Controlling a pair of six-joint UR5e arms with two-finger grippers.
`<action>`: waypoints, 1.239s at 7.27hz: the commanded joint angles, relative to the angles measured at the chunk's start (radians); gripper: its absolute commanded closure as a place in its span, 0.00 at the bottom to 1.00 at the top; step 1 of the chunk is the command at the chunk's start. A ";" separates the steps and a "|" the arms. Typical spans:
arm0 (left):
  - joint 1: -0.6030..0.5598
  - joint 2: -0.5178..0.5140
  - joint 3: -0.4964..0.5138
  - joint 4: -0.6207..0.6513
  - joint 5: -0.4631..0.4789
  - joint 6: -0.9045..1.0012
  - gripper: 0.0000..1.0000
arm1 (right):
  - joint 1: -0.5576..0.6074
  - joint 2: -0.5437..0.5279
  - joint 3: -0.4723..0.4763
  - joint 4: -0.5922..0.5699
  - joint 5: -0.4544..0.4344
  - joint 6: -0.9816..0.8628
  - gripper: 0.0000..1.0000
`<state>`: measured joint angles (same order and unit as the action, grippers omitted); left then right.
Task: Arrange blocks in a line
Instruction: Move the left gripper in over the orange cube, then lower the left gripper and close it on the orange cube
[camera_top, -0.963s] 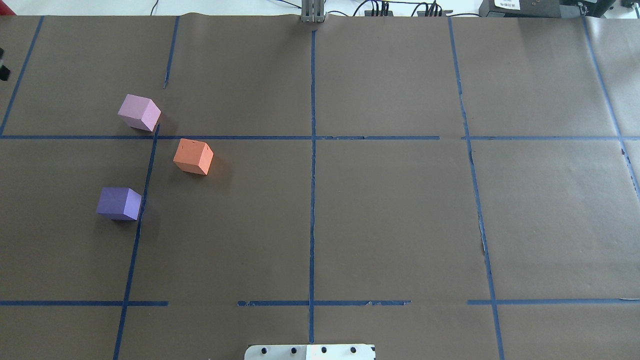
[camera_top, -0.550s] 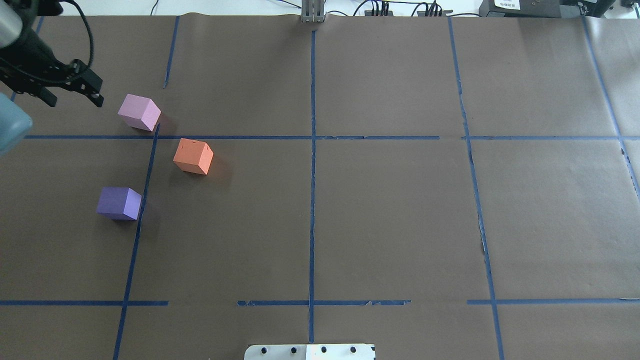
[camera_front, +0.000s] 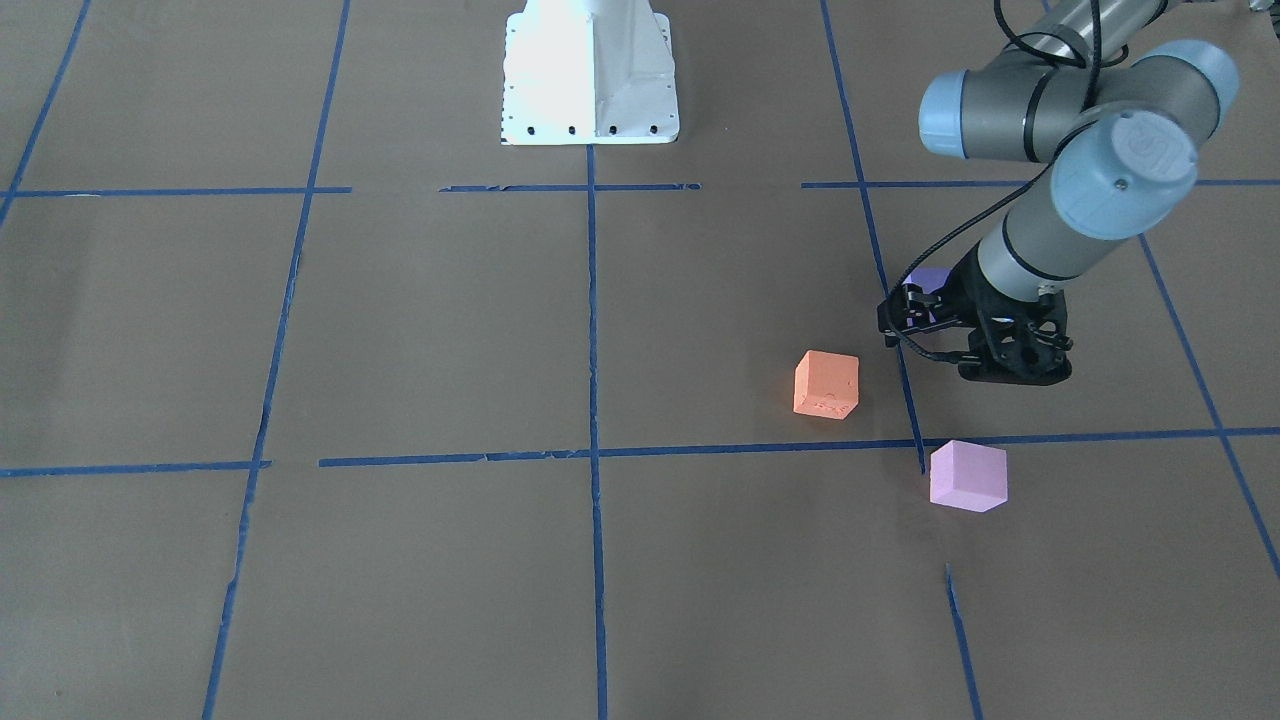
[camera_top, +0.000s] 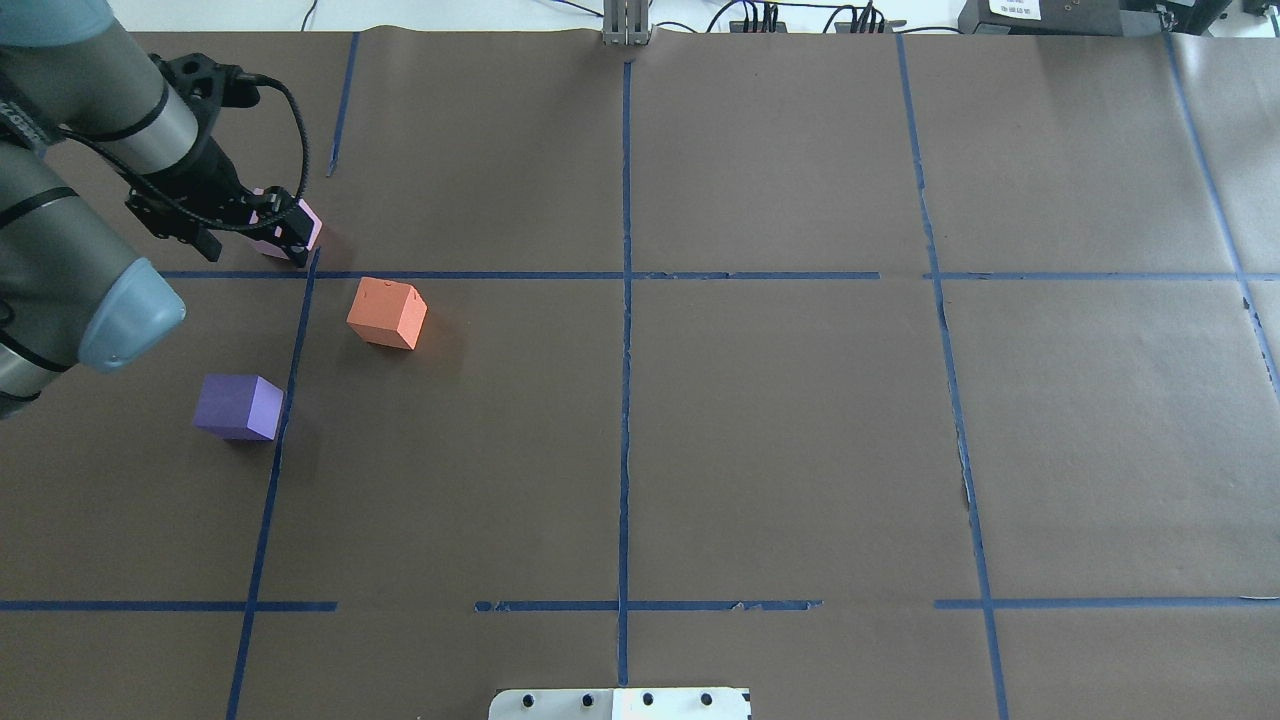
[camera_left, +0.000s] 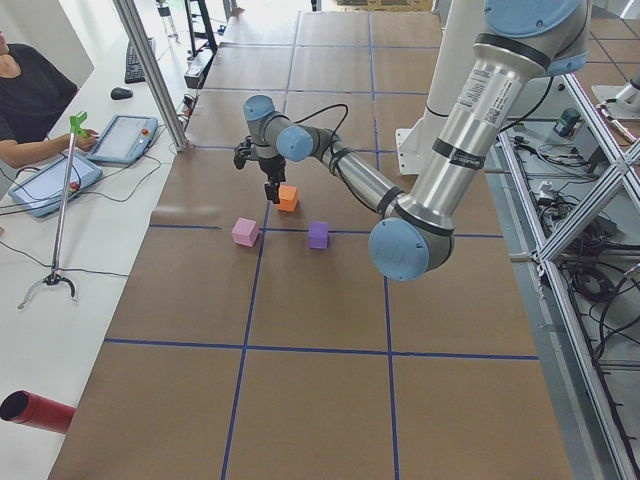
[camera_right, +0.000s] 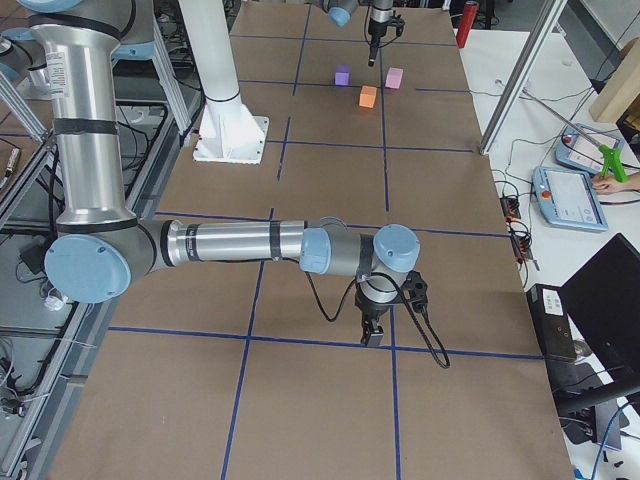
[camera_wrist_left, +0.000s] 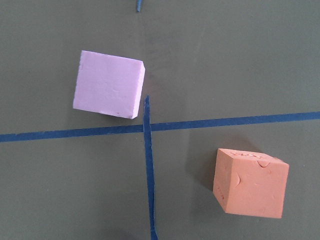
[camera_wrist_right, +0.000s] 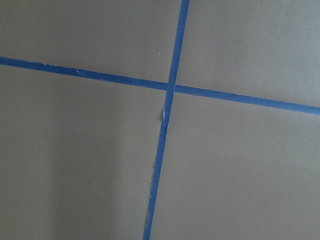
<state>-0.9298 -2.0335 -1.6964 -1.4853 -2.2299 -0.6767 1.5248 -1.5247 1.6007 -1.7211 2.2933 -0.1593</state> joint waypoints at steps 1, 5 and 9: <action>0.040 -0.030 0.061 -0.048 0.009 -0.004 0.00 | 0.000 0.000 -0.001 0.000 0.000 0.001 0.00; 0.074 -0.106 0.199 -0.153 0.009 -0.106 0.00 | 0.000 0.000 0.001 0.000 0.000 0.001 0.00; 0.123 -0.114 0.210 -0.173 0.044 -0.144 0.00 | 0.000 0.000 -0.001 0.000 0.000 0.000 0.00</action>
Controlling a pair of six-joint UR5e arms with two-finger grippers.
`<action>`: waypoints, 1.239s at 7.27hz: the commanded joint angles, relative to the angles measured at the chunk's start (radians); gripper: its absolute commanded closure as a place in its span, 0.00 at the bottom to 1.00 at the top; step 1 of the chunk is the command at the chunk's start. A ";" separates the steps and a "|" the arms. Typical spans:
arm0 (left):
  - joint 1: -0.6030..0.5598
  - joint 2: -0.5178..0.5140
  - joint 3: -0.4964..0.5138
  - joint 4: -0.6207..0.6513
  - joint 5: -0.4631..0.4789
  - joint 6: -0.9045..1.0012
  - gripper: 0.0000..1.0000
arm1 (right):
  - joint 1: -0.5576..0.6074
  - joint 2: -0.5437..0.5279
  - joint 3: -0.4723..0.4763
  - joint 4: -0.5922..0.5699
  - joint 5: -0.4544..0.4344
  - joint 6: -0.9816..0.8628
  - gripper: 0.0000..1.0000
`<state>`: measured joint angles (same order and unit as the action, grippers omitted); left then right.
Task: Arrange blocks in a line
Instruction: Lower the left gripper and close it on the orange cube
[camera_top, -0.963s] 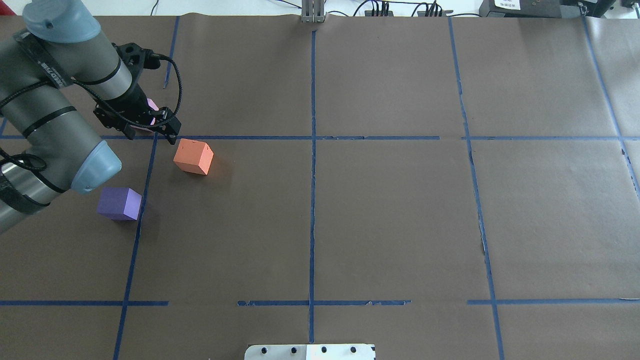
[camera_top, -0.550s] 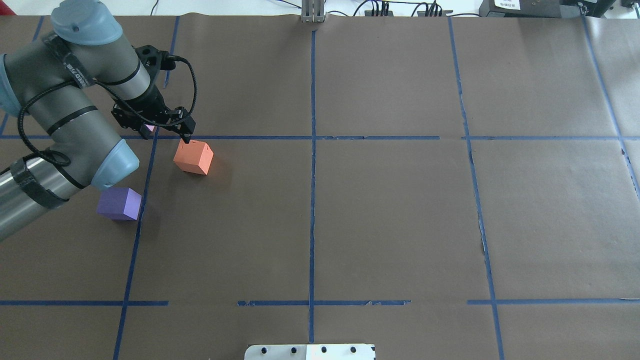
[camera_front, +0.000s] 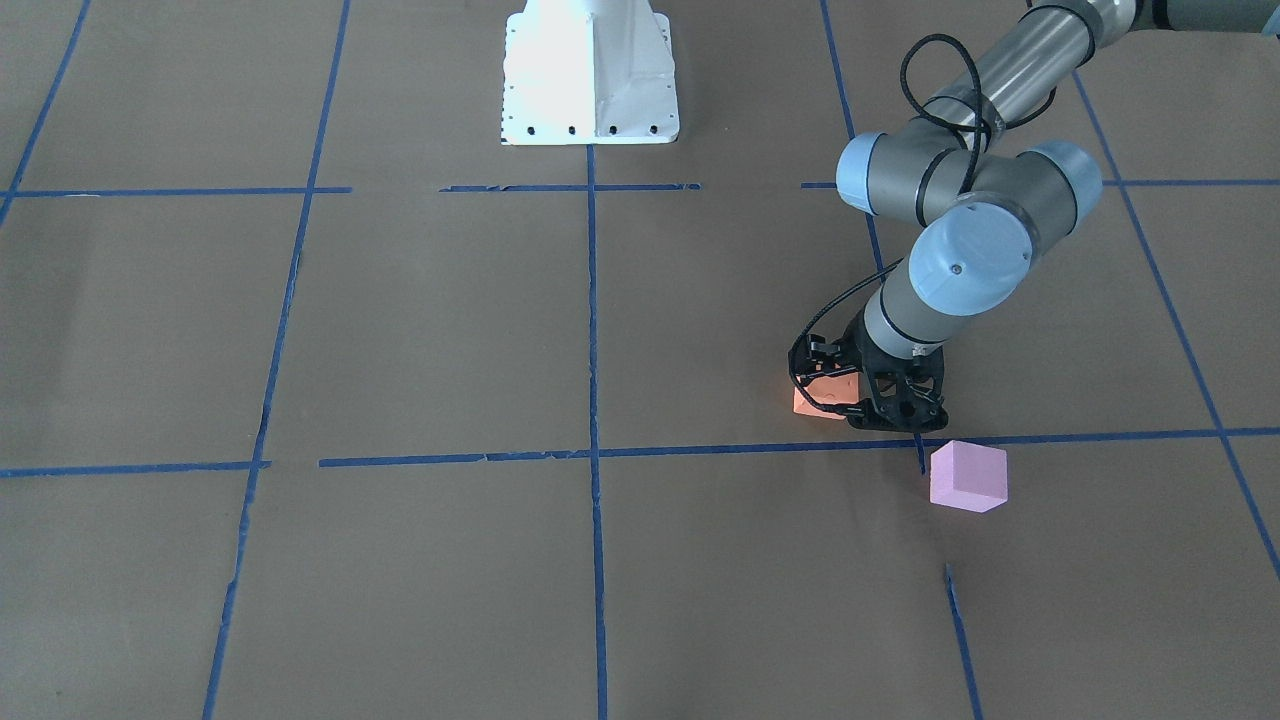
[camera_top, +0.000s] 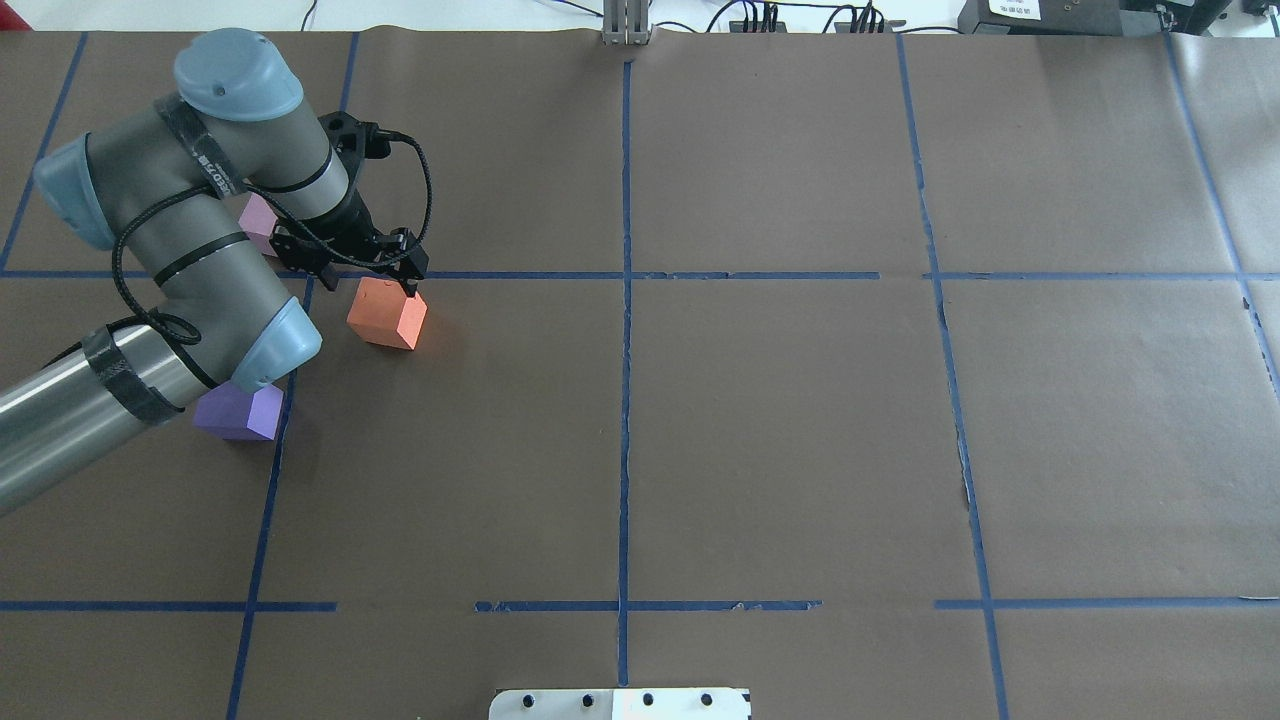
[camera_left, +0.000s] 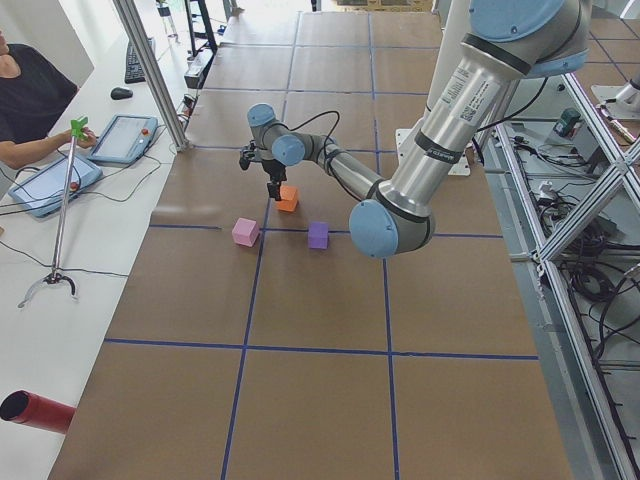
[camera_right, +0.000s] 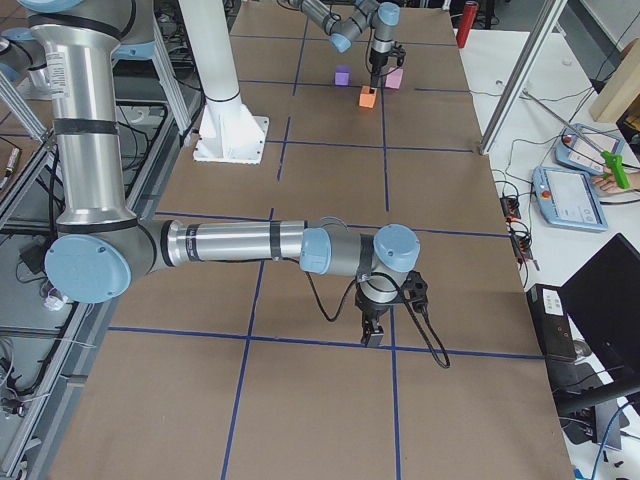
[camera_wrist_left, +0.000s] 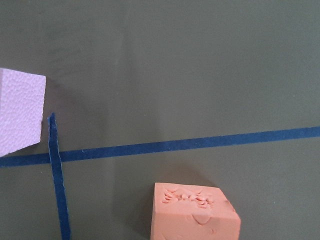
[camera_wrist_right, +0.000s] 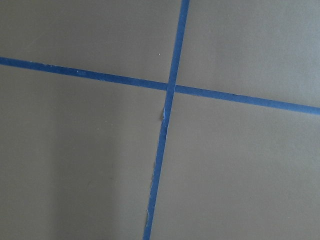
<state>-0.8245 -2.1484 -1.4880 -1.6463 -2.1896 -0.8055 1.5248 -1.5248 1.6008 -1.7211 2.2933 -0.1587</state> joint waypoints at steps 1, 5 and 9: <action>0.030 0.005 0.005 -0.024 0.004 -0.018 0.00 | 0.000 0.000 -0.001 0.000 0.000 0.001 0.00; 0.053 0.007 0.031 -0.058 0.048 -0.032 0.00 | 0.000 0.000 0.001 0.000 0.000 -0.001 0.00; 0.053 0.010 0.045 -0.096 0.074 -0.049 0.06 | 0.000 0.000 0.001 0.000 0.000 0.001 0.00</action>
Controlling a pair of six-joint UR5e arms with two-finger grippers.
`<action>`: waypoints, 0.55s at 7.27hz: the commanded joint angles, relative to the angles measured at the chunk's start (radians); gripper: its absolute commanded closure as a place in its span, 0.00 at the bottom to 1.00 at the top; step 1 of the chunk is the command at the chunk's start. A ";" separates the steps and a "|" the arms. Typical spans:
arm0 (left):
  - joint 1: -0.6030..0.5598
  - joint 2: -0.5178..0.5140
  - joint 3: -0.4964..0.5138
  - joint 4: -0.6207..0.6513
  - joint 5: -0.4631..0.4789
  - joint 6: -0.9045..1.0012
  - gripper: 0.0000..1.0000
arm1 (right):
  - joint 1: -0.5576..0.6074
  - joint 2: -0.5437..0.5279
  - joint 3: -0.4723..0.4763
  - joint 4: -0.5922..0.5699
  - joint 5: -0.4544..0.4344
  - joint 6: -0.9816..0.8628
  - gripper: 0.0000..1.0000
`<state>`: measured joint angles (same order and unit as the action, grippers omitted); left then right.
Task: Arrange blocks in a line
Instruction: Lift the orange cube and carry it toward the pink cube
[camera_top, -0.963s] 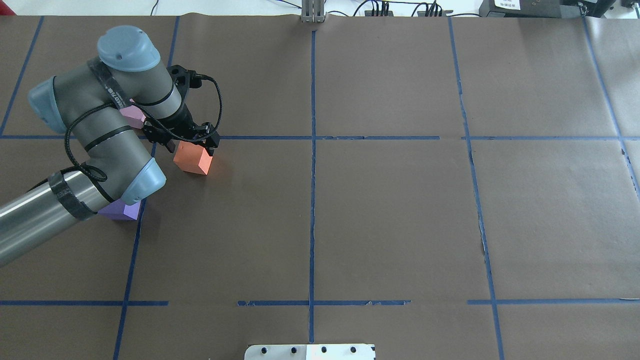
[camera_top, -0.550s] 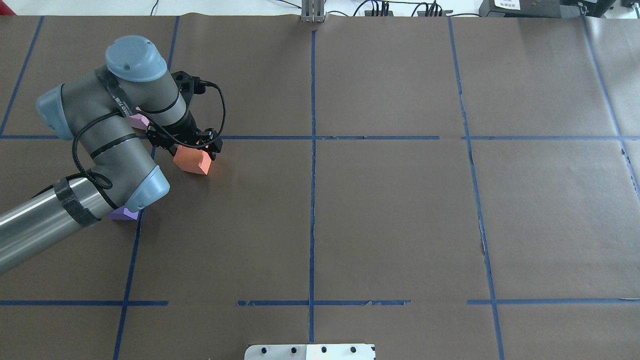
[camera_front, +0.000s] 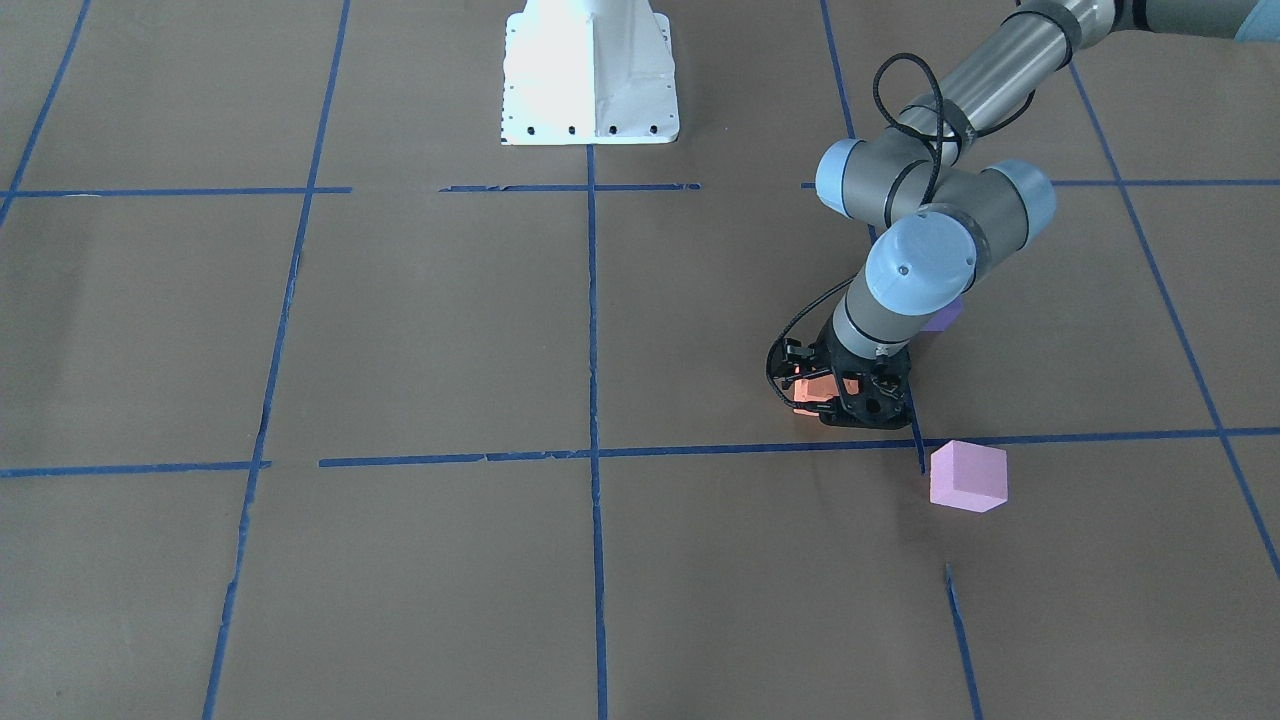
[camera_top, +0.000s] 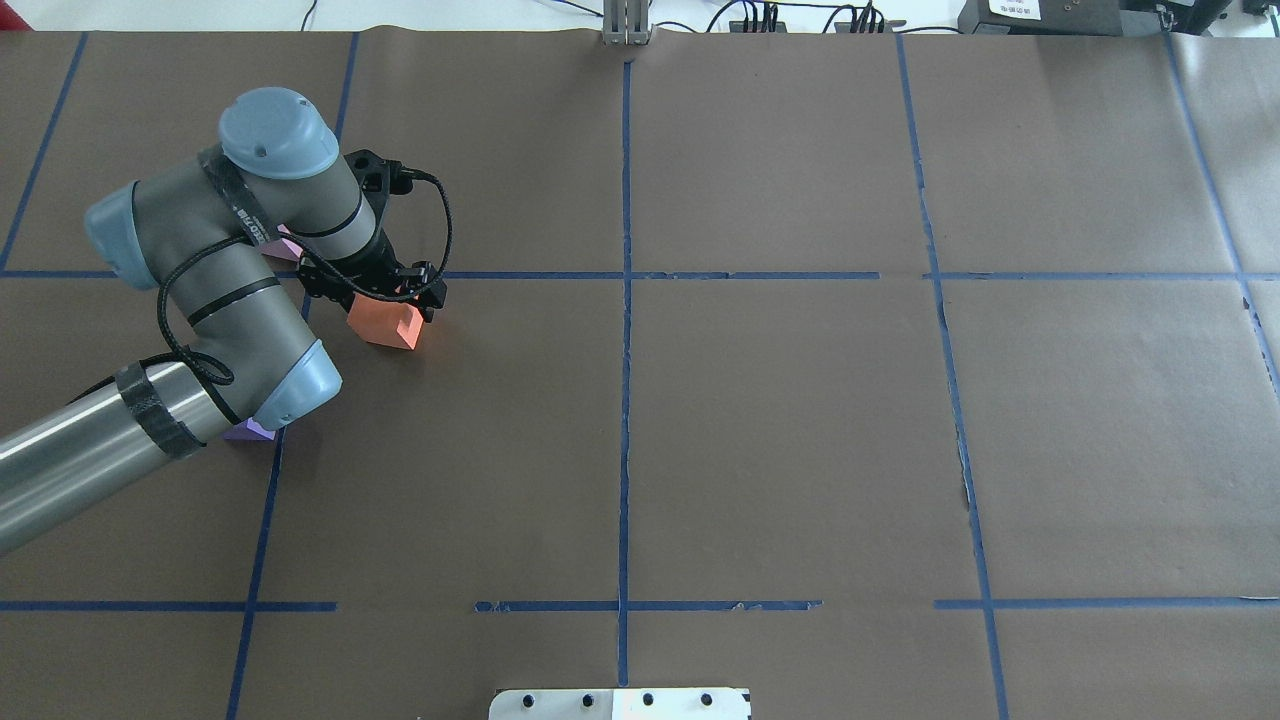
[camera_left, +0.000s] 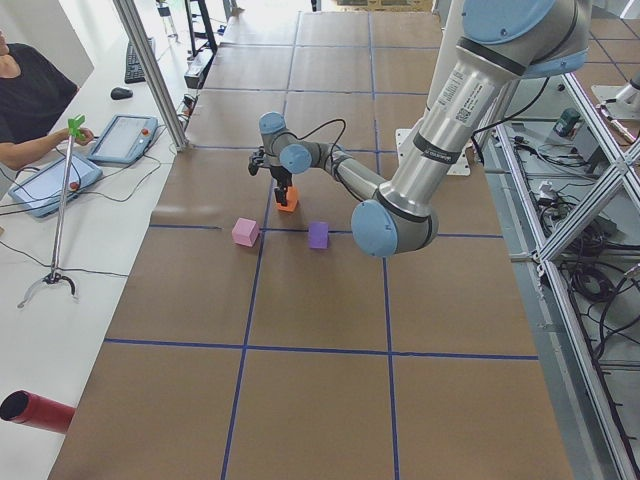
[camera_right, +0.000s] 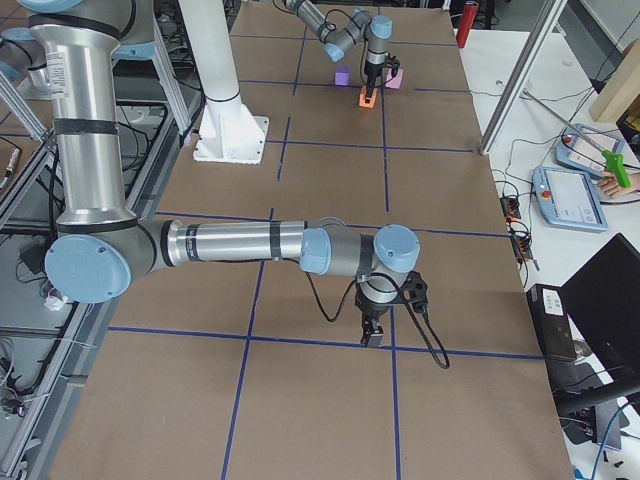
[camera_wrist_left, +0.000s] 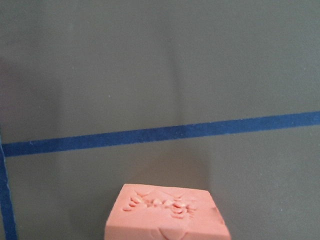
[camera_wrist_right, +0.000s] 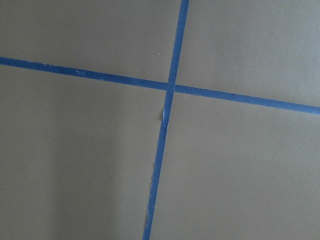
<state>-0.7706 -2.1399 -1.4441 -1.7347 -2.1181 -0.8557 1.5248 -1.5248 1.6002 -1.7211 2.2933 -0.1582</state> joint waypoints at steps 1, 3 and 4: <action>-0.001 0.002 0.002 -0.011 0.003 0.001 0.17 | 0.000 0.000 0.001 0.000 0.000 0.000 0.00; -0.009 0.003 -0.001 -0.009 0.003 0.004 0.66 | 0.000 0.000 0.001 0.000 0.000 -0.001 0.00; -0.039 0.005 -0.012 -0.006 0.004 0.009 0.82 | 0.000 0.000 0.000 0.000 0.000 -0.001 0.00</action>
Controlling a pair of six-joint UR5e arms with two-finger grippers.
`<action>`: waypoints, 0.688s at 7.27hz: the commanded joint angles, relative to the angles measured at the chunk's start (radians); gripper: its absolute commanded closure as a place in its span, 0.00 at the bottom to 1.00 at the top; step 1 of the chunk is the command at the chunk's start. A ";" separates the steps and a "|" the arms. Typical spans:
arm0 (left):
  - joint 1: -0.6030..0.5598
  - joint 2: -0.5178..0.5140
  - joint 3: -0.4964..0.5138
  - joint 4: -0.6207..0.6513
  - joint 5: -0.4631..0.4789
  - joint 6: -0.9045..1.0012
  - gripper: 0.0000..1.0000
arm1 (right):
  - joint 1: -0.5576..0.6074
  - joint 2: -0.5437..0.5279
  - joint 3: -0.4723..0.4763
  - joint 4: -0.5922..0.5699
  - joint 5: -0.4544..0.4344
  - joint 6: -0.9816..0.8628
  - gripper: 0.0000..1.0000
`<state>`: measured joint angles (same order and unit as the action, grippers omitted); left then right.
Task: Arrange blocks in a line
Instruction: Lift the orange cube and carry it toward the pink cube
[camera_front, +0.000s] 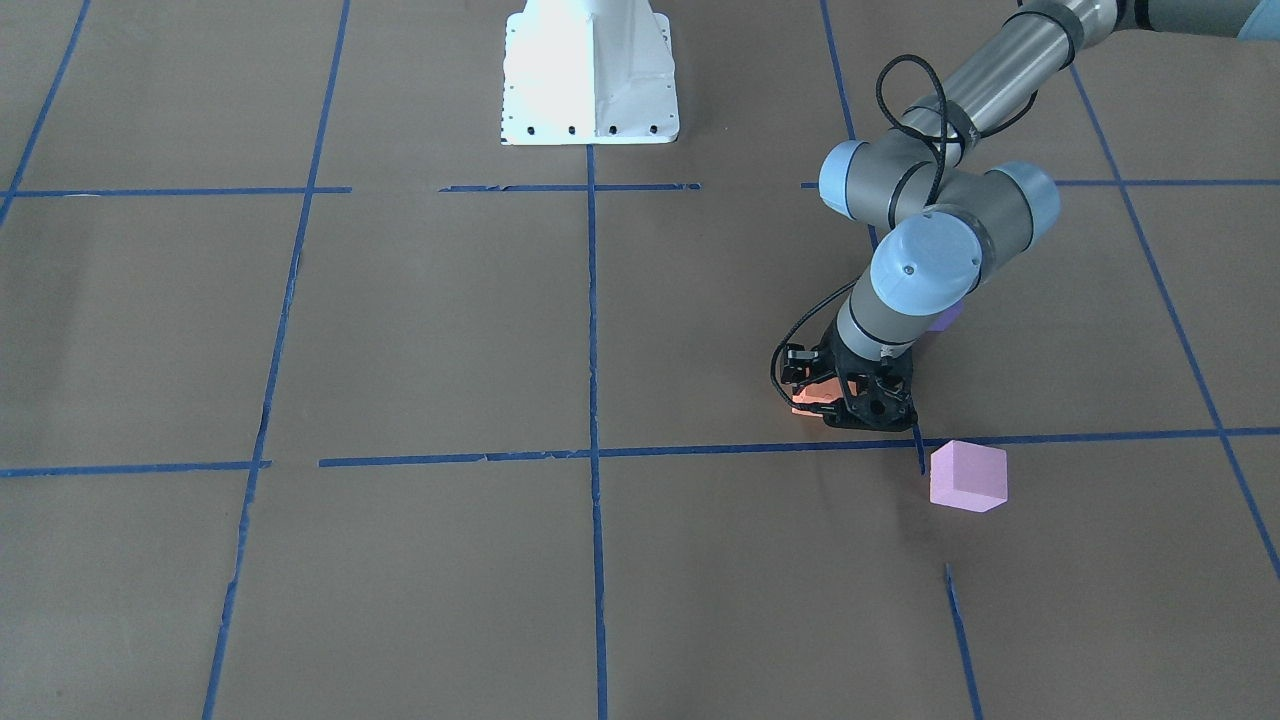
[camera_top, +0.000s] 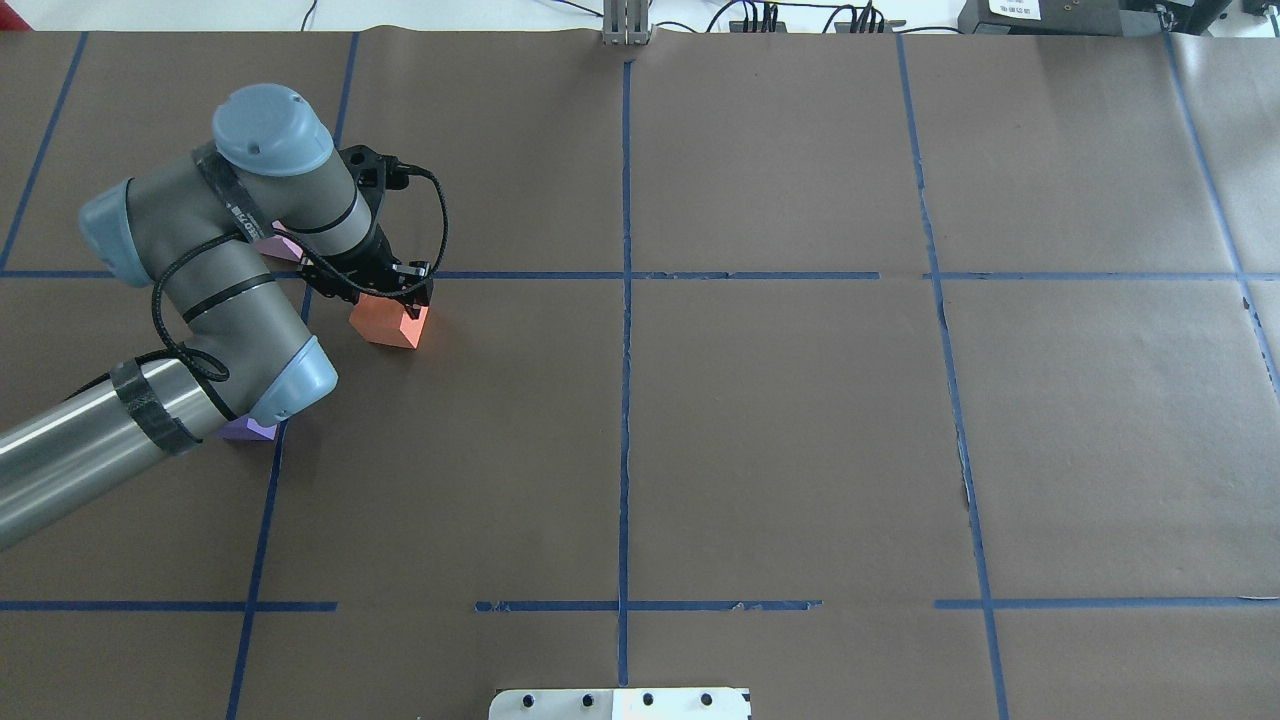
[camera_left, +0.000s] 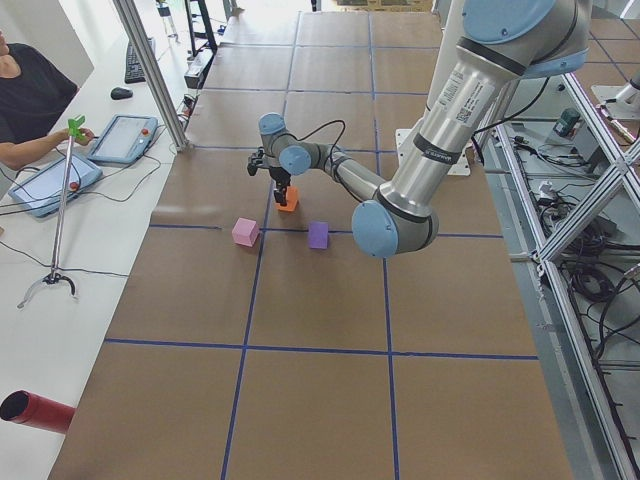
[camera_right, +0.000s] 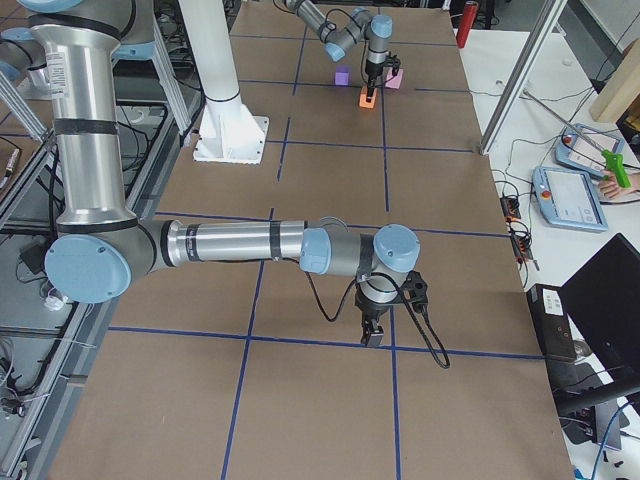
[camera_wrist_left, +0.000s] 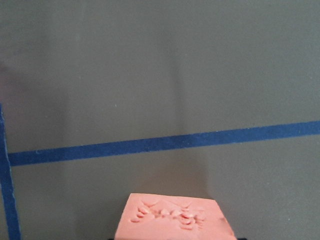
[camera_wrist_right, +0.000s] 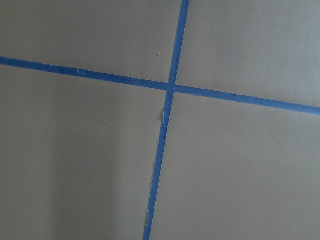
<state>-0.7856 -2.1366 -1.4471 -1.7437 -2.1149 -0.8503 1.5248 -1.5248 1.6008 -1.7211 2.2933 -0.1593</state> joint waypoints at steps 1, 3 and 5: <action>-0.076 0.026 -0.074 0.030 -0.002 0.007 0.92 | 0.000 0.000 -0.001 0.000 0.000 0.000 0.00; -0.089 0.093 -0.321 0.236 -0.002 0.010 0.92 | 0.000 0.000 -0.001 0.002 0.000 0.000 0.00; -0.188 0.093 -0.439 0.433 -0.005 0.148 0.93 | 0.000 0.000 -0.001 0.000 0.000 0.000 0.00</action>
<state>-0.9099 -2.0466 -1.8129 -1.4338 -2.1170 -0.7974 1.5248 -1.5248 1.6002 -1.7207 2.2933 -0.1594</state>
